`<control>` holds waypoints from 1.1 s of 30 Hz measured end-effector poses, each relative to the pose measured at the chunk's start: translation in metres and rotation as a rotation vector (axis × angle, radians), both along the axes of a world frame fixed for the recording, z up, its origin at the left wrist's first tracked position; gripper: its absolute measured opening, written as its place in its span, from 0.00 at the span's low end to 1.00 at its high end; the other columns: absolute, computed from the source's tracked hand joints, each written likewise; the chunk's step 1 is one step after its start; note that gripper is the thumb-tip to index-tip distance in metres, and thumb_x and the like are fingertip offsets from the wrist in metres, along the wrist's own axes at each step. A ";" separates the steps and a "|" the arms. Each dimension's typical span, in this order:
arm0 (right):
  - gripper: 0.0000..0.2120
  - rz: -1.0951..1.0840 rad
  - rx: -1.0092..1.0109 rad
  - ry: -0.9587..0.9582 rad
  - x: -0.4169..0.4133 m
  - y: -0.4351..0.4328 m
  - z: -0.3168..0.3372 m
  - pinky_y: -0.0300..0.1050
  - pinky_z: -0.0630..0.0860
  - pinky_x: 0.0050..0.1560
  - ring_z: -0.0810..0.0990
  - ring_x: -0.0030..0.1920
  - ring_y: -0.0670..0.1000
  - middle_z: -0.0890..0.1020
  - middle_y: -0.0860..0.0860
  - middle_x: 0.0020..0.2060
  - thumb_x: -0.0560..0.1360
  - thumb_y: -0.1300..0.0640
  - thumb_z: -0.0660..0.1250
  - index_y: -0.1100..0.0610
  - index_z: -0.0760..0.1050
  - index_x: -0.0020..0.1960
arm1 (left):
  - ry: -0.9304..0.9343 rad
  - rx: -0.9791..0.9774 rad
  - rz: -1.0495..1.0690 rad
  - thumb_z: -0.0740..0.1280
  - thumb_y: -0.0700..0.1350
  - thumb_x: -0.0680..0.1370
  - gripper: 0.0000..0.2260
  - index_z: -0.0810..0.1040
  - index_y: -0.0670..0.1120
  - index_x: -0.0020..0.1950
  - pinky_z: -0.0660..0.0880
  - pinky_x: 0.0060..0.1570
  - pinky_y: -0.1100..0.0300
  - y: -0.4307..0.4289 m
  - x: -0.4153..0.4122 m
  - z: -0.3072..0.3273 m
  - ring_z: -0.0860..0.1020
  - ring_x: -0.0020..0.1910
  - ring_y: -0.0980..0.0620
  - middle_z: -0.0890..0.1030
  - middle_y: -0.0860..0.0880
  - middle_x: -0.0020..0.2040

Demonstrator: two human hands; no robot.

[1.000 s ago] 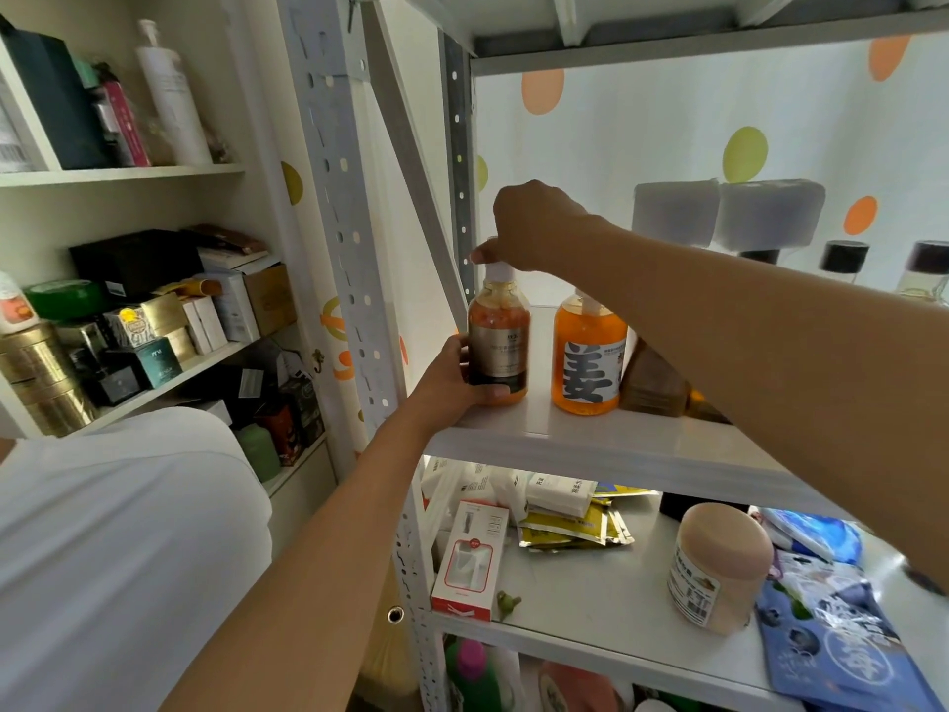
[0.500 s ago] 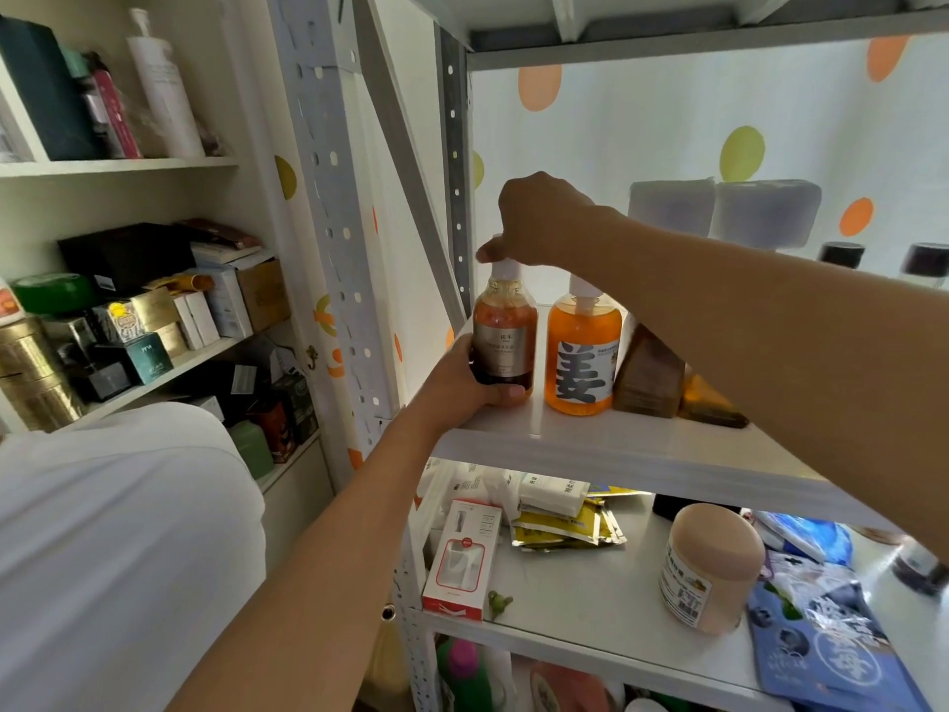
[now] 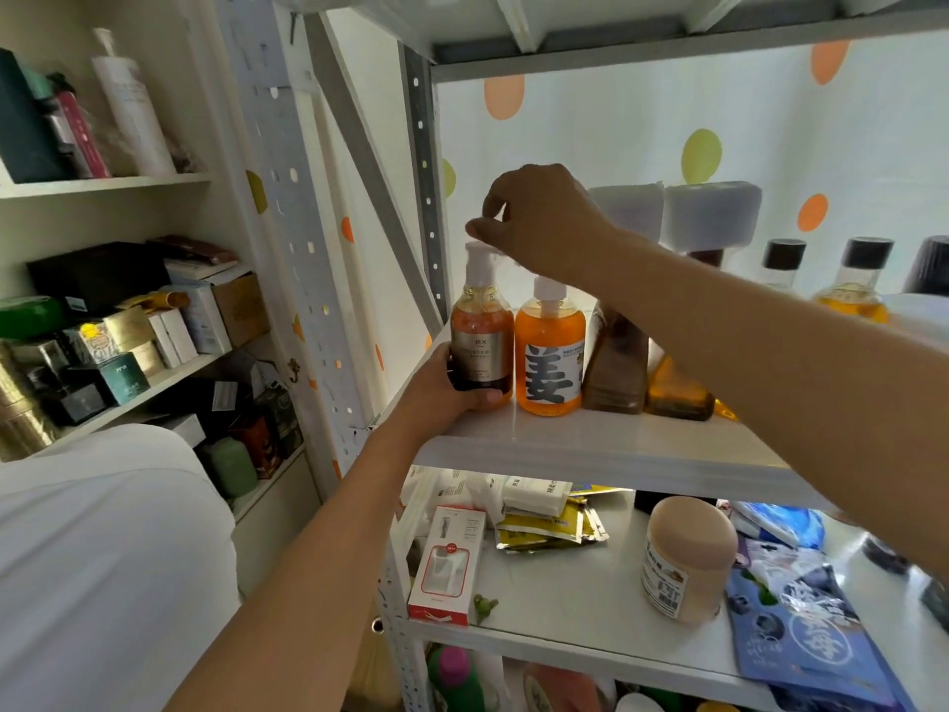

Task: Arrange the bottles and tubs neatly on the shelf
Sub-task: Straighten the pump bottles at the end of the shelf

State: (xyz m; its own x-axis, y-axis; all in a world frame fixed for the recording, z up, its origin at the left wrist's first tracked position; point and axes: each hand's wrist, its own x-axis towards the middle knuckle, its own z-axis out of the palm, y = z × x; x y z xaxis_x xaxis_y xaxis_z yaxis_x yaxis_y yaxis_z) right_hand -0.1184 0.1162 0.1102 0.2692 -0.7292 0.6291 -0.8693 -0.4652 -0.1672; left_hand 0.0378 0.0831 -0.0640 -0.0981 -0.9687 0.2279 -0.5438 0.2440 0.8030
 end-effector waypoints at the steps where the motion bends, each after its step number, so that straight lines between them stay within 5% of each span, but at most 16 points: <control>1: 0.16 0.046 -0.020 -0.108 -0.013 0.016 -0.007 0.40 0.73 0.49 0.79 0.45 0.46 0.83 0.48 0.46 0.78 0.45 0.64 0.57 0.81 0.53 | 0.002 0.004 0.006 0.78 0.54 0.68 0.36 0.65 0.51 0.71 0.73 0.62 0.53 -0.001 0.000 -0.001 0.74 0.64 0.48 0.75 0.50 0.66; 5: 0.09 0.160 0.039 -0.624 -0.084 0.083 -0.088 0.37 0.78 0.45 0.81 0.38 0.43 0.83 0.44 0.37 0.78 0.52 0.66 0.55 0.82 0.50 | 0.010 -0.028 0.049 0.78 0.54 0.67 0.35 0.66 0.51 0.69 0.72 0.62 0.54 0.002 -0.004 -0.002 0.75 0.64 0.48 0.75 0.50 0.66; 12: 0.05 0.048 0.302 -0.884 -0.169 0.081 -0.182 0.45 0.81 0.48 0.85 0.41 0.50 0.86 0.49 0.37 0.77 0.58 0.68 0.54 0.83 0.45 | 0.166 -0.110 0.144 0.79 0.54 0.67 0.39 0.63 0.51 0.72 0.70 0.61 0.56 0.025 -0.013 -0.002 0.72 0.64 0.53 0.72 0.53 0.66; 15: 0.06 0.085 0.442 -0.815 -0.182 0.071 -0.175 0.32 0.78 0.41 0.84 0.38 0.42 0.87 0.51 0.38 0.77 0.58 0.69 0.57 0.84 0.45 | 0.390 -0.480 0.422 0.74 0.52 0.73 0.20 0.72 0.51 0.62 0.75 0.55 0.62 0.060 -0.039 -0.012 0.76 0.55 0.56 0.77 0.54 0.58; 17: 0.07 0.074 0.506 -0.740 -0.186 0.065 -0.170 0.29 0.75 0.39 0.83 0.36 0.39 0.86 0.49 0.36 0.77 0.56 0.69 0.54 0.84 0.43 | 0.318 -0.552 0.290 0.71 0.49 0.76 0.07 0.76 0.52 0.52 0.75 0.48 0.69 0.076 -0.065 -0.011 0.78 0.49 0.59 0.80 0.56 0.48; 20: 0.08 0.066 0.549 -0.769 -0.193 0.054 -0.168 0.36 0.77 0.46 0.85 0.41 0.47 0.87 0.49 0.37 0.77 0.55 0.69 0.54 0.84 0.42 | 0.107 -0.291 -0.109 0.69 0.46 0.77 0.03 0.82 0.51 0.48 0.73 0.46 0.73 0.075 -0.097 -0.004 0.79 0.46 0.64 0.83 0.59 0.44; 22: 0.09 0.090 0.561 -0.816 -0.199 0.052 -0.168 0.35 0.78 0.46 0.85 0.43 0.51 0.87 0.52 0.38 0.77 0.56 0.69 0.59 0.85 0.43 | 0.163 -0.119 -0.218 0.68 0.44 0.78 0.06 0.84 0.47 0.52 0.75 0.48 0.70 0.066 -0.107 -0.002 0.82 0.47 0.62 0.85 0.55 0.45; 27: 0.11 0.156 0.640 -0.960 -0.224 0.052 -0.166 0.43 0.81 0.52 0.86 0.47 0.55 0.87 0.57 0.42 0.76 0.55 0.70 0.63 0.84 0.48 | 0.371 0.065 -0.241 0.67 0.41 0.79 0.08 0.82 0.41 0.55 0.78 0.52 0.64 0.054 -0.104 0.000 0.84 0.50 0.54 0.86 0.48 0.48; 33: 0.12 0.206 0.710 -1.110 -0.233 0.048 -0.164 0.41 0.83 0.46 0.86 0.48 0.56 0.86 0.60 0.44 0.76 0.57 0.70 0.66 0.81 0.52 | 0.440 0.153 -0.234 0.66 0.39 0.79 0.10 0.80 0.37 0.58 0.79 0.55 0.59 0.044 -0.095 0.004 0.83 0.53 0.47 0.85 0.41 0.51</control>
State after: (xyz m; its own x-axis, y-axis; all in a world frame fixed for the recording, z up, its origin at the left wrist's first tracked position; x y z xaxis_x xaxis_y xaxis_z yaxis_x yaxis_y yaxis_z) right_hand -0.3518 0.1641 -0.0542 0.0092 -0.9960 0.0884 -0.0398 -0.0887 -0.9953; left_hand -0.0573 0.1273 -0.0597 -0.2425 -0.9579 0.1538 -0.0918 0.1804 0.9793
